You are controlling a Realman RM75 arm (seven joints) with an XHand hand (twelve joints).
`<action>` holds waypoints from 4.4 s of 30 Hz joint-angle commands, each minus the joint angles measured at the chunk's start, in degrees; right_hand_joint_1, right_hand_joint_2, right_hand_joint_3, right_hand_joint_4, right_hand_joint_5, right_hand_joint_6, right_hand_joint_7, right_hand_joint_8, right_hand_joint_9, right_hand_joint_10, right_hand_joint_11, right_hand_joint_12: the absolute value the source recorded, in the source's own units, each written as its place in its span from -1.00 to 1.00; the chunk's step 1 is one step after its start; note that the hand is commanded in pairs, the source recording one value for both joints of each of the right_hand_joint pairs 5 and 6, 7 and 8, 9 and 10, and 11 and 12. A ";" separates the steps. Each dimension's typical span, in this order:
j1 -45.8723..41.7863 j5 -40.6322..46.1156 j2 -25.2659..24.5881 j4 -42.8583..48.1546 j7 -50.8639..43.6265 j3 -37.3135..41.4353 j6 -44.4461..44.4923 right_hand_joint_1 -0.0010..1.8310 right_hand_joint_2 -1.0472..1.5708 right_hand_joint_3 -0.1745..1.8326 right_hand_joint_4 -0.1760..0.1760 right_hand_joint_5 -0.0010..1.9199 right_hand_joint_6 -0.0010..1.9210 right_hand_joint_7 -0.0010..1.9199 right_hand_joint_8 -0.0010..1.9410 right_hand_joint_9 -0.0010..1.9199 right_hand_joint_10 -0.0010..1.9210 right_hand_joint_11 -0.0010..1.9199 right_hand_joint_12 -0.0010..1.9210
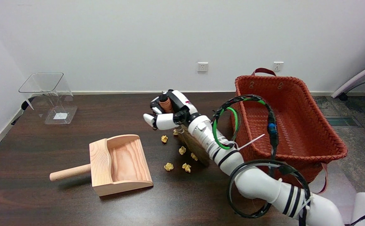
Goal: Sweep the paper balls into the dustpan.
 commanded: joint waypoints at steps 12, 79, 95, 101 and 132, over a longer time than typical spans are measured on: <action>2.56 -2.99 -15.60 4.42 -1.93 -4.72 5.78 0.65 0.48 -0.14 0.00 1.00 1.00 1.00 0.98 1.00 1.00 1.00 1.00; 1.96 -16.14 -14.34 0.87 -19.39 4.04 4.76 0.57 0.63 -0.25 0.00 1.00 1.00 1.00 0.98 1.00 1.00 1.00 1.00; -15.19 -13.23 -14.29 -11.00 -23.86 7.77 13.16 0.54 0.67 -0.28 0.00 1.00 1.00 1.00 0.98 1.00 1.00 1.00 1.00; -17.63 -12.22 -15.43 -11.74 -27.45 3.64 20.21 0.53 0.67 -0.28 0.00 1.00 1.00 1.00 0.98 1.00 1.00 1.00 1.00; -6.52 -12.81 -35.28 15.11 -34.72 -14.51 54.99 0.52 0.66 -0.26 0.00 1.00 1.00 1.00 0.98 1.00 1.00 1.00 1.00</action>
